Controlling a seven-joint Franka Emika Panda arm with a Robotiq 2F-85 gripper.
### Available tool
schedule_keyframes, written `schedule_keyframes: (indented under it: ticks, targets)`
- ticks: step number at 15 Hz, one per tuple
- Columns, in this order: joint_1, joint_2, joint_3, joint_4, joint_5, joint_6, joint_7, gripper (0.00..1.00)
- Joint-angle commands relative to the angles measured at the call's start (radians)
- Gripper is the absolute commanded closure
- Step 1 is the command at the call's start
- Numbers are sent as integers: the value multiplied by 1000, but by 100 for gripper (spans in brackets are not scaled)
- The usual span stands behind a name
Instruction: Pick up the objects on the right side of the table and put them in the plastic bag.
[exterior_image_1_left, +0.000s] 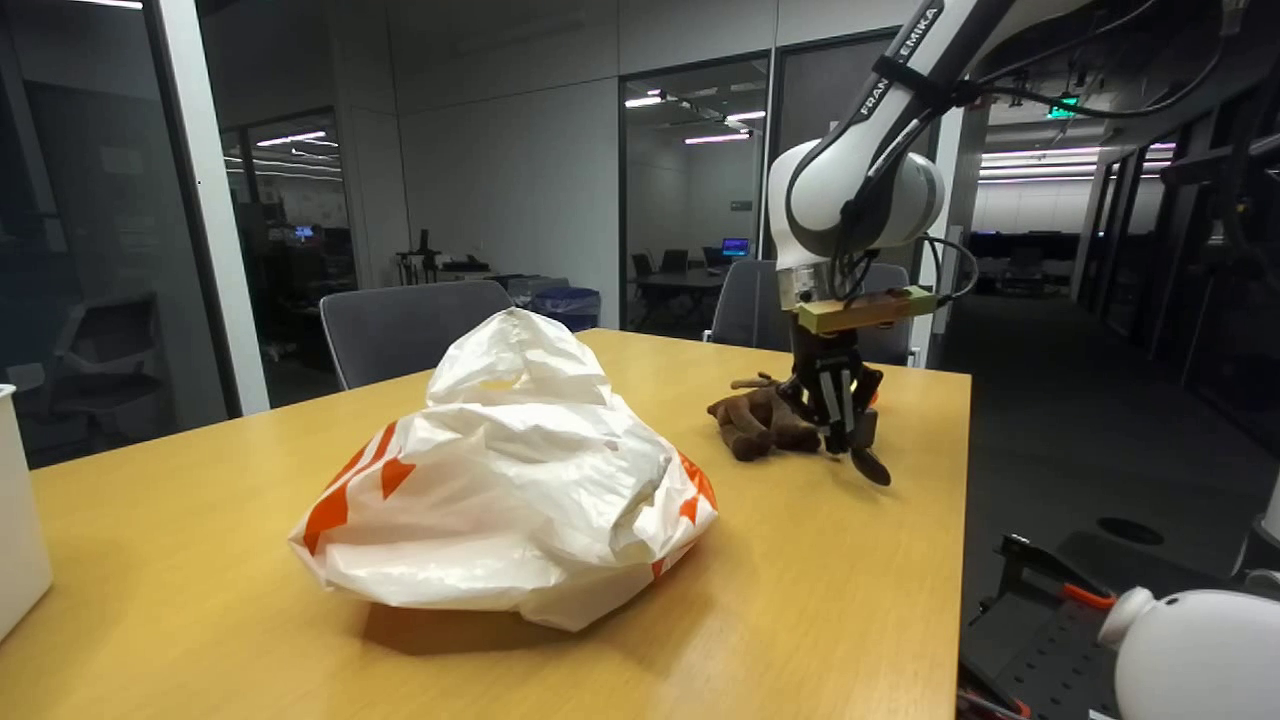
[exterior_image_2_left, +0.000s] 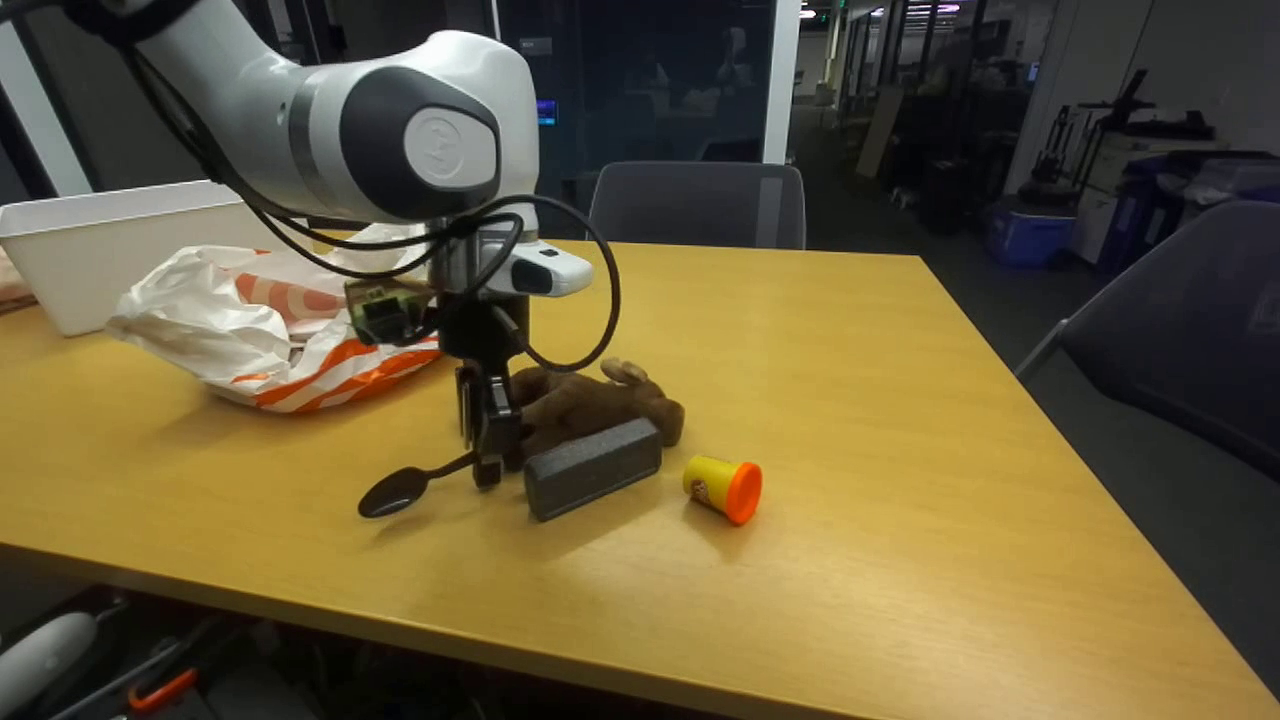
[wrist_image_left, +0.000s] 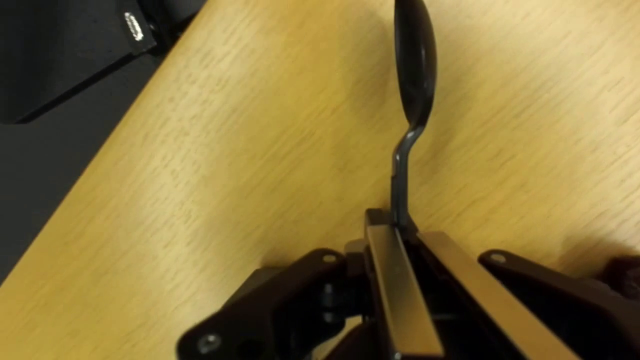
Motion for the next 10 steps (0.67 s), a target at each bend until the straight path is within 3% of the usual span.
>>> schedule_keyframes:
  ticks: [1, 3, 6, 10]
  targets:
    - [28, -85, 33, 18, -41, -177, 12, 93]
    - [43, -129, 55, 44, -17, -268, -48, 93]
    - [56, -190, 78, 85, -40, -310, -156, 94]
    - [85, -164, 123, 117, -61, -230, -248, 93]
